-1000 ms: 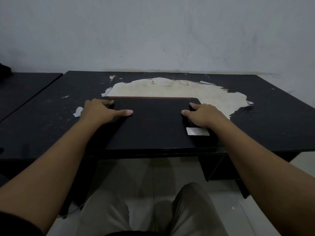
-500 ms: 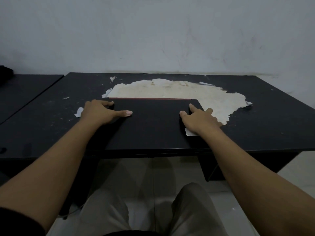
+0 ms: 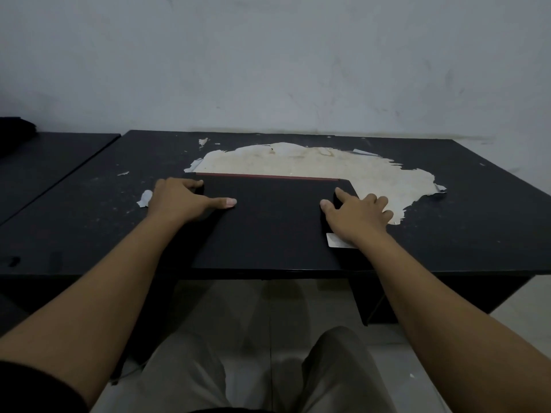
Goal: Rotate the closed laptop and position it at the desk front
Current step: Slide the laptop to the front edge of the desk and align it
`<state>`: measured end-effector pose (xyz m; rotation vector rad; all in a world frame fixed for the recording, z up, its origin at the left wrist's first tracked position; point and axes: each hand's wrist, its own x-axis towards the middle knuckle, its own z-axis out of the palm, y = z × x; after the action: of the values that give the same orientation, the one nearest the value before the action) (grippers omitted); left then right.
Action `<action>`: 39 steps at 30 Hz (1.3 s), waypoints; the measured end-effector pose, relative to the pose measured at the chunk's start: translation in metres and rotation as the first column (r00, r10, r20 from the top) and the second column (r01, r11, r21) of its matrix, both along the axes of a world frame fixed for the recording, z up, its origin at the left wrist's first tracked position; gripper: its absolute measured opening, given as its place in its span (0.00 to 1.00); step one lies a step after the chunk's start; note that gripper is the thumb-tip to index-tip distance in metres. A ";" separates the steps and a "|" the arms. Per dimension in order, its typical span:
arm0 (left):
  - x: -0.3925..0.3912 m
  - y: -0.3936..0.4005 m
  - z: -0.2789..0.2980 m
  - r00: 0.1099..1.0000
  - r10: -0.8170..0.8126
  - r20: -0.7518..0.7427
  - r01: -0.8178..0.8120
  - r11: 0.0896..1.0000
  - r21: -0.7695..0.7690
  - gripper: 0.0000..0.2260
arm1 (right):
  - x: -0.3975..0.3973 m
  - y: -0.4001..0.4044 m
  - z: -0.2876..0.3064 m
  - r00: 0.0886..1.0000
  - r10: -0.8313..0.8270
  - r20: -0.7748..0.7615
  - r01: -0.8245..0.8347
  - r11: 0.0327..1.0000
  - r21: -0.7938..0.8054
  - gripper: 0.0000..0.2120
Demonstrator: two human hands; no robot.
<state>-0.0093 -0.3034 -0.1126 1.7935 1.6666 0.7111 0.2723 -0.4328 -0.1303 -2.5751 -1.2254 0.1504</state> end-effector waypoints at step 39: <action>-0.075 -0.074 -0.046 0.909 -0.402 -0.112 0.416 0.857 0.305 0.41 | 0.012 -0.114 -0.023 0.814 0.492 -0.309 -0.359 0.844 0.399 0.50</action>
<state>-0.0840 -0.3773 -0.1587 2.3147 1.1719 0.7826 0.2839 -0.5469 -0.1534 -1.8279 -1.5004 0.5010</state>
